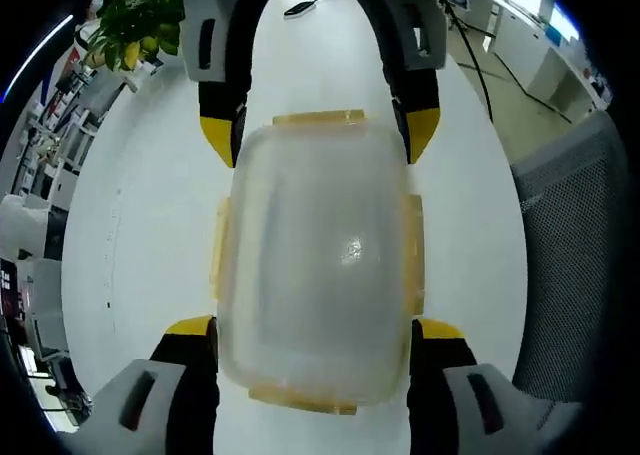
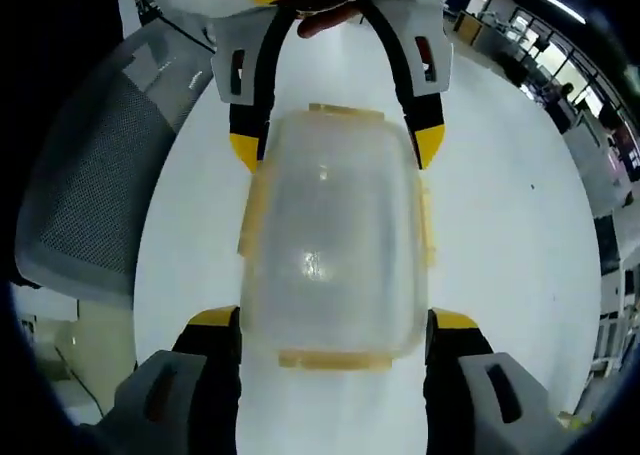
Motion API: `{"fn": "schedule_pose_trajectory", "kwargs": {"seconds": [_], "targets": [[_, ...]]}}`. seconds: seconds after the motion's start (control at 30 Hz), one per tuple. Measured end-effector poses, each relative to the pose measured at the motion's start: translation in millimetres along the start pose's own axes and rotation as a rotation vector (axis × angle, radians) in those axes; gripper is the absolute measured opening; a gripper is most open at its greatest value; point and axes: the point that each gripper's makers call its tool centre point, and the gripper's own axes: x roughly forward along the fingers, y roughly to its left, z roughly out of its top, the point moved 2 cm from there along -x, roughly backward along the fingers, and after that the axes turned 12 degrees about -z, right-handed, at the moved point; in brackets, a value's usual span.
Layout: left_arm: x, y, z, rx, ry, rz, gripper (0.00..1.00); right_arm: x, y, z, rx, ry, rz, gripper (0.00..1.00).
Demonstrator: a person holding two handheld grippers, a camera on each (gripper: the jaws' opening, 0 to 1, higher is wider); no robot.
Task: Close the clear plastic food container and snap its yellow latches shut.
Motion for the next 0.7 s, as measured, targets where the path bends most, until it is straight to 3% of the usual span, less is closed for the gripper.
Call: {"fn": "schedule_pose_trajectory", "kwargs": {"seconds": [0.2,0.43,0.7], "targets": [[1.1,0.4,0.0,-0.014,-0.012,-0.015,0.74,2.0,-0.4,0.6,0.004,0.036,0.015,0.72],[0.9,0.3,-0.5,-0.021,-0.022,-0.011,0.73,3.1,-0.7,0.8,-0.004,0.025,0.026,0.72],[0.5,-2.9,-3.9,-0.052,-0.018,0.001,0.73,3.9,-0.4,4.2,-0.019,-0.034,0.034,0.72]]}}
